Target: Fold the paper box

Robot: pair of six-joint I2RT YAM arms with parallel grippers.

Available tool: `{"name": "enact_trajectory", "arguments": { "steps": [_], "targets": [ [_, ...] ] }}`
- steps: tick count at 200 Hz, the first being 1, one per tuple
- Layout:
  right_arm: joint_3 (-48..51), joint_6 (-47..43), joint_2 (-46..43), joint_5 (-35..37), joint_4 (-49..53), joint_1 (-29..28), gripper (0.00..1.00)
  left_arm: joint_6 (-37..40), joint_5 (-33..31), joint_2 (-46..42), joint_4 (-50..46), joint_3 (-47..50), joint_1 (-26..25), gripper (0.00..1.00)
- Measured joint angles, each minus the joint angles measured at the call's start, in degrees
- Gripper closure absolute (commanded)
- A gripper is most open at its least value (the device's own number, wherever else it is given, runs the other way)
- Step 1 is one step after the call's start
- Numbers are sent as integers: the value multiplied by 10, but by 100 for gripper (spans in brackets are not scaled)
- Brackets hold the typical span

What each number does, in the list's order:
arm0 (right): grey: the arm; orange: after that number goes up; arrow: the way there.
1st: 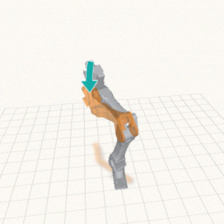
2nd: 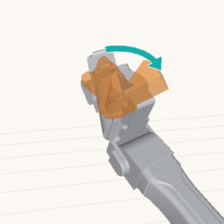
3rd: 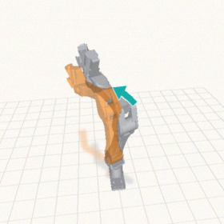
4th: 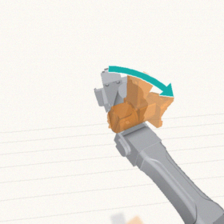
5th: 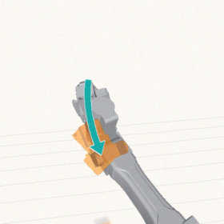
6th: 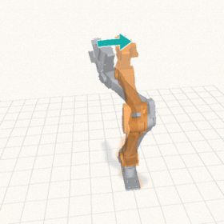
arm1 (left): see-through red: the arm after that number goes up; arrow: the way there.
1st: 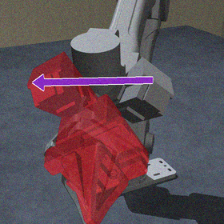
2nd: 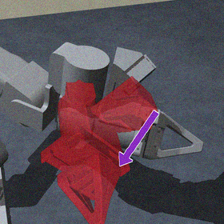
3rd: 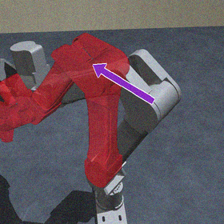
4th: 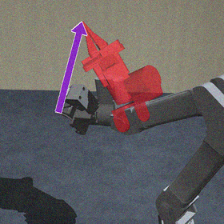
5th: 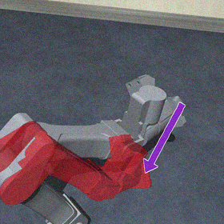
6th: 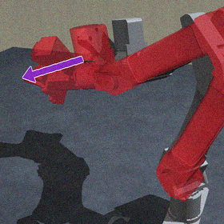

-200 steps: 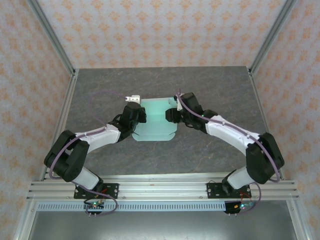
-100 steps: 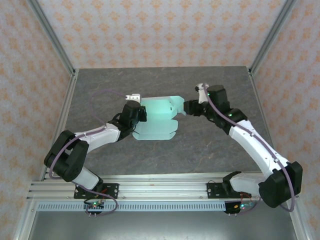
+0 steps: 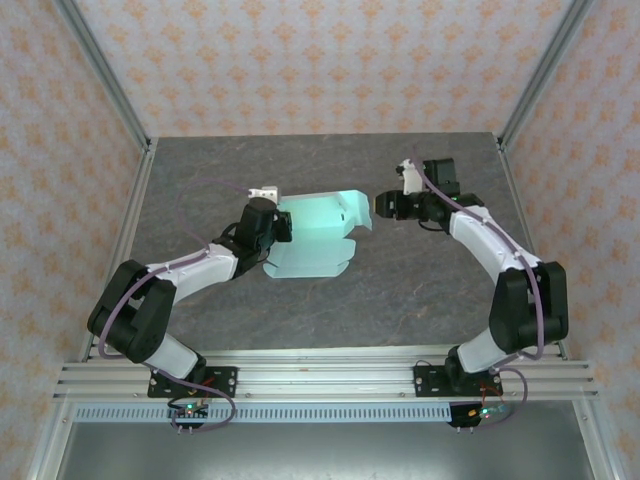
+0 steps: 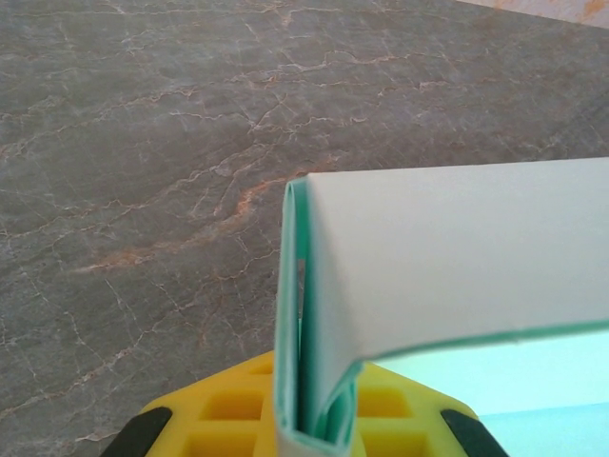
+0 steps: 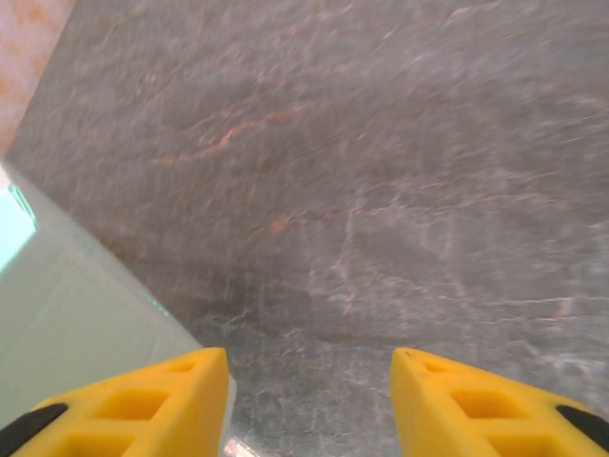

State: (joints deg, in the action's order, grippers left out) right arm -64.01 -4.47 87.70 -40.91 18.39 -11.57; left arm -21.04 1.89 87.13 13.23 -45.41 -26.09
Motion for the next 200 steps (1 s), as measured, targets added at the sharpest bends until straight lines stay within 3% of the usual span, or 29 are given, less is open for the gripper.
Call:
{"name": "enact_trajectory", "arguments": {
  "steps": [73,200],
  "targets": [
    [-13,-55,34,-101,0,-22,53,0,7,-2,-3,-4,1,100],
    [-28,-63,45,-108,-4,-74,55,0,14,-2,-11,-7,6,100]
  ]
}}
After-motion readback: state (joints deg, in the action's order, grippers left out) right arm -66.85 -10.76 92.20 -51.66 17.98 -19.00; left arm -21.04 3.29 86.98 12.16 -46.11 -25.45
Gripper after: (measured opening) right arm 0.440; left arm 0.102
